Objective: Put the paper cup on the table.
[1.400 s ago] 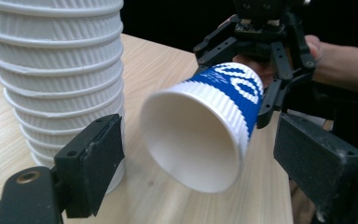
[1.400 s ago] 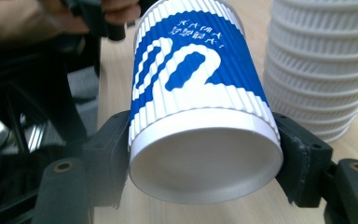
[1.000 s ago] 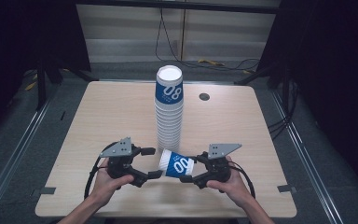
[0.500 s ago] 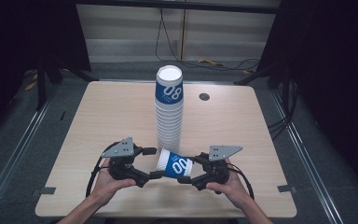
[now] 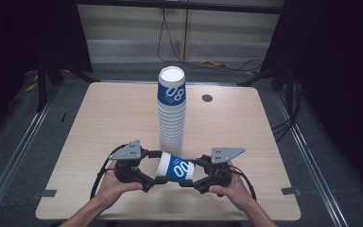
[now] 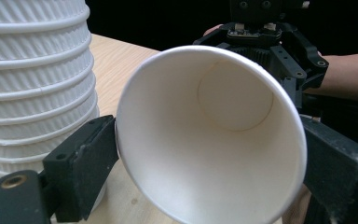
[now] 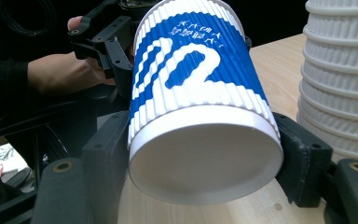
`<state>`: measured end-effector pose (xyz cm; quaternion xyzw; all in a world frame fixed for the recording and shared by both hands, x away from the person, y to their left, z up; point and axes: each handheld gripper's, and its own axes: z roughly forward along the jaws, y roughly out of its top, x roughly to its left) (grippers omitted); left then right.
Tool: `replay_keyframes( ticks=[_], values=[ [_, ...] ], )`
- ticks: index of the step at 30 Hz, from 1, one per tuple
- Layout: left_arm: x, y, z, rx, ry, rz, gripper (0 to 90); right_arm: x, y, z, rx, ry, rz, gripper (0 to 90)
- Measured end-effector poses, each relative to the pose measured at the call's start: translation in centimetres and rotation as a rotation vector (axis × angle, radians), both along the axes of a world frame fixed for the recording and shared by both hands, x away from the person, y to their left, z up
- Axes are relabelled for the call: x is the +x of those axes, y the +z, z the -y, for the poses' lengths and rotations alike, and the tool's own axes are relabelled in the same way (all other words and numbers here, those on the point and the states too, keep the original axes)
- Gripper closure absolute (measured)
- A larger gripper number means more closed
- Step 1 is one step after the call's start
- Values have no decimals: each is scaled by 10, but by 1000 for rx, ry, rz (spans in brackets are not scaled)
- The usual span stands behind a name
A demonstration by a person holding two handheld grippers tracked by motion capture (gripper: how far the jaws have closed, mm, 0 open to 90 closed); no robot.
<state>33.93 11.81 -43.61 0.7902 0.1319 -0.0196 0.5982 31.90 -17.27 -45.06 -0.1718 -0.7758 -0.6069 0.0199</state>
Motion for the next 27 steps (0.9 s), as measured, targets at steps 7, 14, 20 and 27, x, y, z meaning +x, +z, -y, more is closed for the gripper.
replay_keyframes(
  ticks=[7,14,20,27],
  values=[
    [1,-4,5,-14,-4,-6,27,-1,0,-2,-10,9,3,292],
    [0,-8,8,-11,-44,-14,83,-1,0,-6,-18,17,12,292],
    [-3,-4,7,23,-43,21,110,-1,-1,-7,-46,27,2,290],
    [-4,-2,6,35,-61,37,162,1,-1,-8,-78,19,-7,253]
  ],
)
